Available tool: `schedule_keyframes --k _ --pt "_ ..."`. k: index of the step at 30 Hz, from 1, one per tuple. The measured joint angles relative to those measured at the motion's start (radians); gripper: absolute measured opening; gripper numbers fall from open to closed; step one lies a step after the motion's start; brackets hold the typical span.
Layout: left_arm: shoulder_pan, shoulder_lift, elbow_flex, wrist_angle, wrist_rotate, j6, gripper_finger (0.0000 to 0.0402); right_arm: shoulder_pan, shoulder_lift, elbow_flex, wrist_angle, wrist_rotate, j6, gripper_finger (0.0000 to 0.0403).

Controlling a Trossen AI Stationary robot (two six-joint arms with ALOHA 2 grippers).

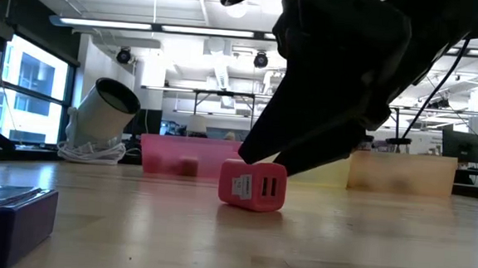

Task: Pick & Place Office items
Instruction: Put the pink charger adapter into the red bin

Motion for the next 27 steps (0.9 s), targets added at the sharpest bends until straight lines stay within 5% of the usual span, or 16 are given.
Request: schedule_keyframes --k 17,27 --pt "-0.043 0.0 0.0 0.059 -0.003 -0.045 0.0301 -0.021 0.063 0.008 0.022 0.0 -0.002 0.0359" --pt "-0.043 0.0 0.0 0.135 -0.004 -0.044 0.0301 -0.055 0.074 0.008 0.016 -0.007 -0.022 0.0236"
